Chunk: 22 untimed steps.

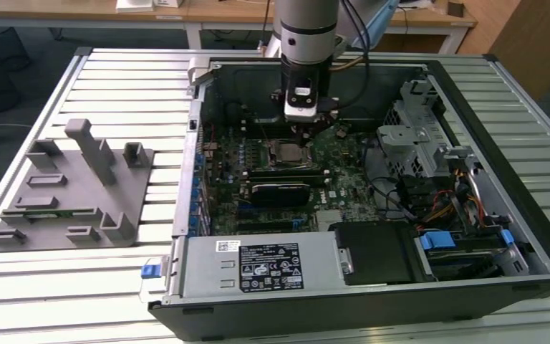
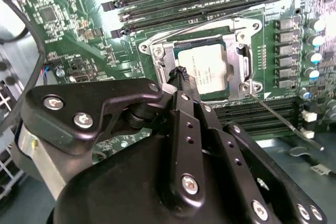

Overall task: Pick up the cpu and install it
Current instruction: 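Close the cpu cover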

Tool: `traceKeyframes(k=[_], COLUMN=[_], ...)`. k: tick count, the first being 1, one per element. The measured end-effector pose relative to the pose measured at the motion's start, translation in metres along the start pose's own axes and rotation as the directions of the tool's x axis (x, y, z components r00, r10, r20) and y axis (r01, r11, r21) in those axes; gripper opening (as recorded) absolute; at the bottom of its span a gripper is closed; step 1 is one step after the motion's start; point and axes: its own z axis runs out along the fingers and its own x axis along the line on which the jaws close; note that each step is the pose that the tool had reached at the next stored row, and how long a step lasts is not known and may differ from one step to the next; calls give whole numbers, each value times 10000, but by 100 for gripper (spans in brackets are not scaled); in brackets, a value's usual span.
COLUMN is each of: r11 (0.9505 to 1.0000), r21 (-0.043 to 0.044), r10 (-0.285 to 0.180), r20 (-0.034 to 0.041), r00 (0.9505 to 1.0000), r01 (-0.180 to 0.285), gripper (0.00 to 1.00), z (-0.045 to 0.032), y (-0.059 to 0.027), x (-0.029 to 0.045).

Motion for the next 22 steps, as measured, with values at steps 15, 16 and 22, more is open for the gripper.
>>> traceKeyframes(k=[15,16,22], r11=[9710,9666,9330], r21=[-159,-168,-213], r10=[-2386,-2557,-3590], r20=[43,49,91], r00=[9711,9667,9333], r01=[2386,2557,3591], gripper=[11,11,11], z=[2,2,5], y=[0,0,0], x=[0,0,0])
